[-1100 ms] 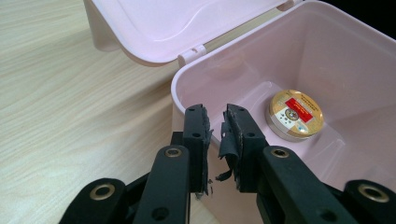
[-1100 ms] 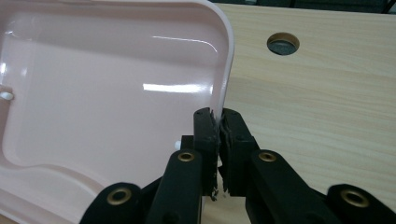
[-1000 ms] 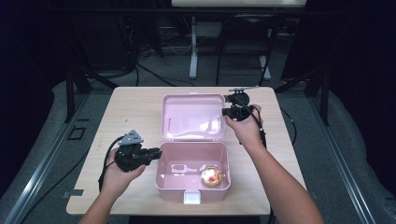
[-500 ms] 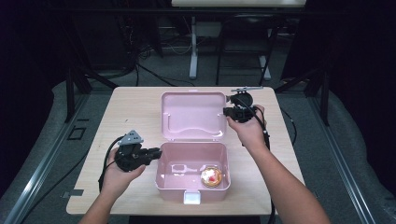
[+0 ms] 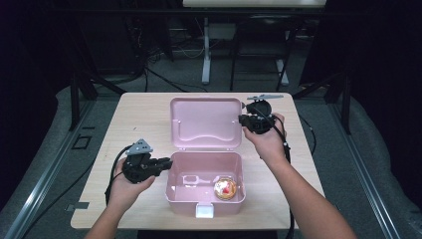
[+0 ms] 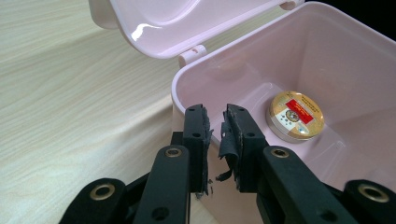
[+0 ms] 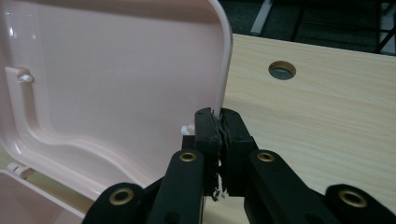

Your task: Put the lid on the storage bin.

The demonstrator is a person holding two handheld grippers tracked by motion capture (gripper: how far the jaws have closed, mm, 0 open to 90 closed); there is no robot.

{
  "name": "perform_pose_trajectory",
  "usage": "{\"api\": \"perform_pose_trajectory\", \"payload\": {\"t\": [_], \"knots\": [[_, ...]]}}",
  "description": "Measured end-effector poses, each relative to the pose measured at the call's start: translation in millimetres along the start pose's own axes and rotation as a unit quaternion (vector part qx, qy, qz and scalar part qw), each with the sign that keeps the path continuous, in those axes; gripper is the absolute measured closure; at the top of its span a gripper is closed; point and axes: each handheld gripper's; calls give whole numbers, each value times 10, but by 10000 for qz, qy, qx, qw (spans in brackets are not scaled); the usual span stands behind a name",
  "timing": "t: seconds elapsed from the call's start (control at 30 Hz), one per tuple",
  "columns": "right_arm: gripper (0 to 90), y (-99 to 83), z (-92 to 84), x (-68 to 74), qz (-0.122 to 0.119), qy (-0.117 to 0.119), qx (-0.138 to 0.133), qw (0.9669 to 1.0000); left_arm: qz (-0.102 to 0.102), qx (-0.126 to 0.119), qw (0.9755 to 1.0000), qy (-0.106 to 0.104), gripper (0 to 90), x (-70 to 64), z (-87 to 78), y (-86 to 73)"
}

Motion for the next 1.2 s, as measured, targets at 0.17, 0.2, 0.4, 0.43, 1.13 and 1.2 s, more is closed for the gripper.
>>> {"api": "perform_pose_trajectory", "payload": {"t": [0.17,0.2,0.4,0.43,1.13,1.2], "knots": [[871,-15,-54,21,-24,56,-48,10000,-13,0,10000,3,787,0,0,-1],[871,-19,-62,27,-25,66,-57,10000,-15,0,10000,3,787,1,0,-1],[872,-36,-109,51,-85,73,-66,9999,-3,-20,10000,19,787,-3,2,-2],[872,-38,-113,55,-75,81,-78,9999,4,-20,10000,19,787,-3,2,-1],[872,-141,-270,161,-304,122,-270,9991,-7,-35,10000,90,790,-20,-1,-3],[873,-155,-289,169,-315,140,-284,9990,-11,-36,10000,92,790,-21,-1,-4]]}}
Point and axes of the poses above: each handheld gripper's, and its own axes: z roughly forward along the jaws, y roughly out of its top, x roughly to its left, and after that the axes turned 15 degrees about y, right-handed
